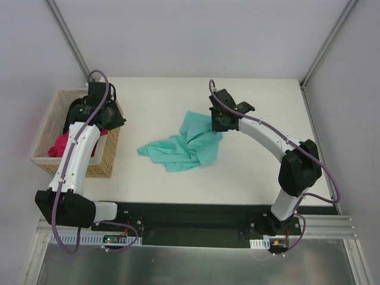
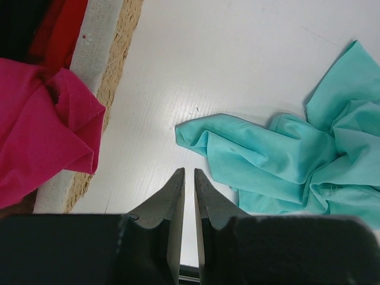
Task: Fold and stack the t-shirts
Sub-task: Flatten out the tshirt
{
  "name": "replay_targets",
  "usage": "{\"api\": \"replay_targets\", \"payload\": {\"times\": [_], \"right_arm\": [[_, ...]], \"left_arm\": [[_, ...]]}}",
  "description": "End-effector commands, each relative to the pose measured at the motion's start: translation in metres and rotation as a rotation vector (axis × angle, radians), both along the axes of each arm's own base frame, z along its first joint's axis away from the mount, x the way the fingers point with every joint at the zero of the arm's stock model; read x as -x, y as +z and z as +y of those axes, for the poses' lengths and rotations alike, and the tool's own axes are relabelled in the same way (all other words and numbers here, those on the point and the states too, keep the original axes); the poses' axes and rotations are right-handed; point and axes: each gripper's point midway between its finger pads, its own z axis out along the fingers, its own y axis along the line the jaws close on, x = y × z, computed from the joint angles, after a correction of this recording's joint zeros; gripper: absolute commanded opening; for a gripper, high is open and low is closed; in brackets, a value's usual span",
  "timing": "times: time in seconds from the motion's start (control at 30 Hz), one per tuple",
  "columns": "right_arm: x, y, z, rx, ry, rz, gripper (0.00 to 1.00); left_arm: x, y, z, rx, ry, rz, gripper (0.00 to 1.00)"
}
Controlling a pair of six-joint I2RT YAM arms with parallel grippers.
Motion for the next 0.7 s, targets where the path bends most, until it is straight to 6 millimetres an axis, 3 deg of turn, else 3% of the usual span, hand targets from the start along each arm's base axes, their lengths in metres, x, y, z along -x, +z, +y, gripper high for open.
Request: {"api": "replay_targets", "payload": {"times": [0.0, 0.4, 0.67], "right_arm": [[-0.009, 0.024, -0.019, 0.022, -0.043, -0.067, 0.01], [-0.020, 0.075, -0.101, 0.173, -0.234, -0.204, 0.01], [-0.009, 0.070, -0.121, 0.249, -0.271, -0.177, 0.01]], "left_arm": [[-0.001, 0.002, -0.005, 0.021, 0.003, -0.013, 0.11], [-0.015, 0.001, -0.014, 0.025, -0.023, -0.005, 0.10], [-0.022, 0.000, -0.019, 0.025, -0.037, -0.001, 0.10]]}}
